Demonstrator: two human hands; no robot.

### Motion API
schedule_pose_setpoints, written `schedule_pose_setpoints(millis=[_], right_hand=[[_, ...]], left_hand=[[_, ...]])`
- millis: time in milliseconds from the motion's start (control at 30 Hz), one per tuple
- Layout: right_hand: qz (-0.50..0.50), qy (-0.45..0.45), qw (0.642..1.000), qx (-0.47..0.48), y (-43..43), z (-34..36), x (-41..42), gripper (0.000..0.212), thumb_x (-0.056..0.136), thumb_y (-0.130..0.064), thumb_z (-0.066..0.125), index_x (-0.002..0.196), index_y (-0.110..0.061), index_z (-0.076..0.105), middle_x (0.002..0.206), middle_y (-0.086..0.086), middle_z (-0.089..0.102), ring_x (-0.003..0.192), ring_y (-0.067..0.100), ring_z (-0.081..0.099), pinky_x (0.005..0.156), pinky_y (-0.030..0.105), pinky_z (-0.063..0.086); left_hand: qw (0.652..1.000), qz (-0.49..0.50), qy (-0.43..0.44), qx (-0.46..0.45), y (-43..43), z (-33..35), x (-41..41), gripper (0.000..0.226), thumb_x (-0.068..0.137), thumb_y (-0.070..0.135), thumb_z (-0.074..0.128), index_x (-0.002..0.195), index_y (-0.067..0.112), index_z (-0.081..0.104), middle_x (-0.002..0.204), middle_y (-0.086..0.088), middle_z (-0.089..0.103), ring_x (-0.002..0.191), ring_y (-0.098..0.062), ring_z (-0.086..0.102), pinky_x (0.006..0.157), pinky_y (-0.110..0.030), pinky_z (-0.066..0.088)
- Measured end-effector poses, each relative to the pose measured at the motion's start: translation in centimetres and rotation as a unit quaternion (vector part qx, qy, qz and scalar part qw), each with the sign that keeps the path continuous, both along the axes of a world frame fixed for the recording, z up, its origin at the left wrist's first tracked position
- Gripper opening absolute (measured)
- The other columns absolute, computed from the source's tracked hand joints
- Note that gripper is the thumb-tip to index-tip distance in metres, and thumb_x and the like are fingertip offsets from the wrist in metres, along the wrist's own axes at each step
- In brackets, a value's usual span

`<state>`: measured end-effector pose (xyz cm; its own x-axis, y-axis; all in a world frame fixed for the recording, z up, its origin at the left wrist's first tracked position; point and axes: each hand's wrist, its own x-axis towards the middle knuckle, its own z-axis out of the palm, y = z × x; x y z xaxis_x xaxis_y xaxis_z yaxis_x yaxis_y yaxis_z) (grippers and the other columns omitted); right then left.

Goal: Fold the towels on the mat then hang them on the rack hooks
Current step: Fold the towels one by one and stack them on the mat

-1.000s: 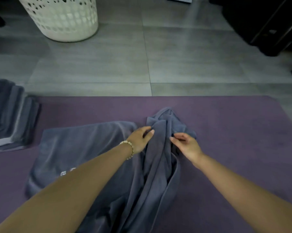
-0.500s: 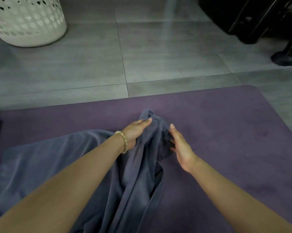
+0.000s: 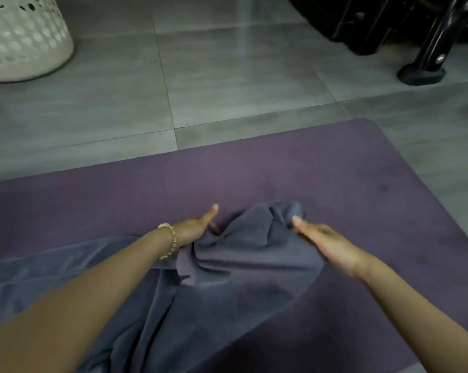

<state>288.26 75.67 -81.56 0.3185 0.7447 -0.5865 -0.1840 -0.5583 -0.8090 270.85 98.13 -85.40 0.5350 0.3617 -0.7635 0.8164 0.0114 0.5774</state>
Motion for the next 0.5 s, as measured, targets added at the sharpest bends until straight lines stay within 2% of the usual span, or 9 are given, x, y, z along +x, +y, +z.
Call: schedule_pose_setpoints(millis=[33,100,200,267,300,367,400,433,500], right_hand=[[0.055,-0.013,0.998,-0.042,-0.8,-0.3,-0.3,0.067,0.064,-0.078,0.056,0.082,-0.017,0.076,0.08,-0.005,0.073,0.071,0.004,0.065,0.063,0.013,0.051],[0.106,-0.015,0.991,-0.082,-2.2,-1.9,-0.5,0.048,0.077,-0.065,0.056,0.09,-0.022,0.074,0.088,-0.009,0.073,0.079,0.005,0.064,0.071,0.017,0.053],[-0.022,-0.091,0.995,-0.038,-3.3,-3.9,0.0,0.021,0.095,-0.026,0.054,0.091,-0.014,0.071,0.09,-0.003,0.071,0.078,0.01,0.059,0.067,0.015,0.049],[-0.131,-0.144,0.981,0.002,-3.9,-4.8,0.7,0.017,0.093,-0.018,0.058,0.083,-0.011,0.07,0.084,-0.001,0.069,0.071,0.008,0.056,0.063,0.011,0.046],[-0.173,-0.18,0.968,0.008,-4.2,-5.1,1.1,0.015,0.092,-0.016,0.061,0.082,-0.009,0.069,0.085,0.002,0.068,0.072,0.008,0.056,0.067,0.011,0.047],[-0.224,-0.264,0.938,-0.018,-5.0,-6.5,2.1,0.01,0.086,-0.019,0.069,0.09,-0.01,0.066,0.098,0.005,0.061,0.088,0.011,0.056,0.085,0.02,0.046],[-0.243,-0.284,0.927,-0.039,-5.4,-7.0,2.5,0.019,0.082,-0.022,0.073,0.097,-0.014,0.064,0.105,0.004,0.056,0.097,0.013,0.054,0.092,0.023,0.044],[-0.254,-0.271,0.926,-0.061,-5.9,-7.3,2.9,0.027,0.08,-0.026,0.076,0.101,-0.015,0.062,0.107,0.004,0.055,0.099,0.014,0.053,0.092,0.022,0.043],[-0.232,-0.164,0.956,-0.079,-6.6,-7.3,2.9,0.028,0.081,-0.033,0.073,0.095,-0.012,0.062,0.091,0.001,0.06,0.084,0.011,0.057,0.074,0.012,0.045]], left_hand=[[0.995,-0.086,0.044,0.003,-0.8,0.0,0.3,0.08,0.086,0.074,0.013,0.099,0.02,0.071,0.116,0.0,0.064,0.124,-0.024,0.049,0.108,-0.038,0.035],[0.983,-0.162,0.09,-0.003,-2.5,-0.4,1.1,0.085,0.089,0.069,0.003,0.096,0.018,0.07,0.098,0.002,0.066,0.107,-0.021,0.055,0.09,-0.033,0.045],[0.997,-0.08,0.02,0.002,-4.8,-1.2,2.8,0.07,0.095,0.06,0.012,0.103,0.015,0.064,0.1,-0.001,0.066,0.072,-0.012,0.053,0.069,-0.025,0.044],[0.998,-0.047,-0.024,0.019,-6.2,-1.9,3.9,0.062,0.096,0.058,0.019,0.106,0.015,0.062,0.102,-0.001,0.065,0.073,-0.012,0.053,0.072,-0.026,0.045],[0.998,-0.052,-0.036,0.029,-6.8,-2.0,4.5,0.06,0.096,0.057,0.021,0.11,0.015,0.061,0.105,0.0,0.064,0.079,-0.013,0.055,0.078,-0.028,0.045],[0.996,-0.074,-0.05,0.025,-8.1,-2.3,5.7,0.059,0.096,0.057,0.024,0.121,0.016,0.058,0.113,0.0,0.06,0.098,-0.017,0.057,0.094,-0.031,0.044],[0.994,-0.088,-0.056,0.02,-8.7,-2.7,6.3,0.059,0.096,0.059,0.024,0.122,0.017,0.058,0.116,-0.001,0.06,0.106,-0.02,0.057,0.101,-0.034,0.042],[0.993,-0.1,-0.057,0.024,-9.3,-2.7,6.9,0.058,0.094,0.061,0.026,0.117,0.02,0.059,0.116,-0.003,0.061,0.108,-0.022,0.057,0.103,-0.038,0.041],[0.99,-0.118,-0.059,0.048,-10.2,-3.3,8.0,0.049,0.092,0.062,0.036,0.104,0.02,0.057,0.103,-0.001,0.062,0.1,-0.02,0.057,0.096,-0.035,0.044]])
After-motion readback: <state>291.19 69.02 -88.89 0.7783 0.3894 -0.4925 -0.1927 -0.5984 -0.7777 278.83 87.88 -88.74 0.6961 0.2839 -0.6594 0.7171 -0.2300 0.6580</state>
